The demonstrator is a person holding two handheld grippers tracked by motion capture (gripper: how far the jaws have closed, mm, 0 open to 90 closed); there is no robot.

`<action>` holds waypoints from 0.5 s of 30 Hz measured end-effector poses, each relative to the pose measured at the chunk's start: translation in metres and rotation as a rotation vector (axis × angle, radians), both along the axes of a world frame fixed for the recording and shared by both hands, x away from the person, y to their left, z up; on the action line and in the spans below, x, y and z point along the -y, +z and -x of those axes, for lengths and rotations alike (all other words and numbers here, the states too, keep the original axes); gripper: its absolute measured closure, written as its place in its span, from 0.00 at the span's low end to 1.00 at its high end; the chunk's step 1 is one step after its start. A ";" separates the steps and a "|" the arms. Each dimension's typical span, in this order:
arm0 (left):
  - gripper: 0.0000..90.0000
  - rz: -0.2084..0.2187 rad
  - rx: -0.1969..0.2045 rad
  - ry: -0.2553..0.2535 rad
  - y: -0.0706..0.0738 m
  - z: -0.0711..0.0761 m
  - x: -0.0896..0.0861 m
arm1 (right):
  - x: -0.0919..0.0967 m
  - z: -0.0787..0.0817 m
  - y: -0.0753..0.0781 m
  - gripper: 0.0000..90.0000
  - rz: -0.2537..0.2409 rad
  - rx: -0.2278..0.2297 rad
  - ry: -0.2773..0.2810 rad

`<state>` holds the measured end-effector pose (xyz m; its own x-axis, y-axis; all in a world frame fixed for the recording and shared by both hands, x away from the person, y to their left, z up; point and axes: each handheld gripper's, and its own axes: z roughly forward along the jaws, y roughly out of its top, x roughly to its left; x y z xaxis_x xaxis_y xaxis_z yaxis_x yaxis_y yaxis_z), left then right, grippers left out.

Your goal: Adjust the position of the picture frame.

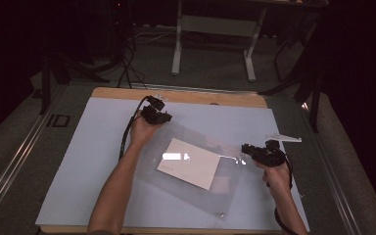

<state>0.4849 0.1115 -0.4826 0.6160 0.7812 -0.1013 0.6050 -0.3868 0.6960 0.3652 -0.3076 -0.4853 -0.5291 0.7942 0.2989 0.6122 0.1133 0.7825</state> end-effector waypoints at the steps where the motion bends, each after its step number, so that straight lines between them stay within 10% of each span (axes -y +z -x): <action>1: 0.94 0.001 0.002 0.005 0.001 0.003 -0.005 | -0.003 -0.004 0.000 0.87 -0.003 0.000 0.003; 15: 0.94 0.008 -0.008 0.071 -0.001 0.047 -0.059 | -0.042 -0.045 0.000 0.87 -0.005 -0.037 0.061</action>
<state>0.4380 0.1709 -0.4835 0.5584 0.8219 -0.1124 0.6365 -0.3376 0.6935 0.4101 -0.2658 -0.4850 -0.5652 0.7593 0.3226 0.6325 0.1477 0.7603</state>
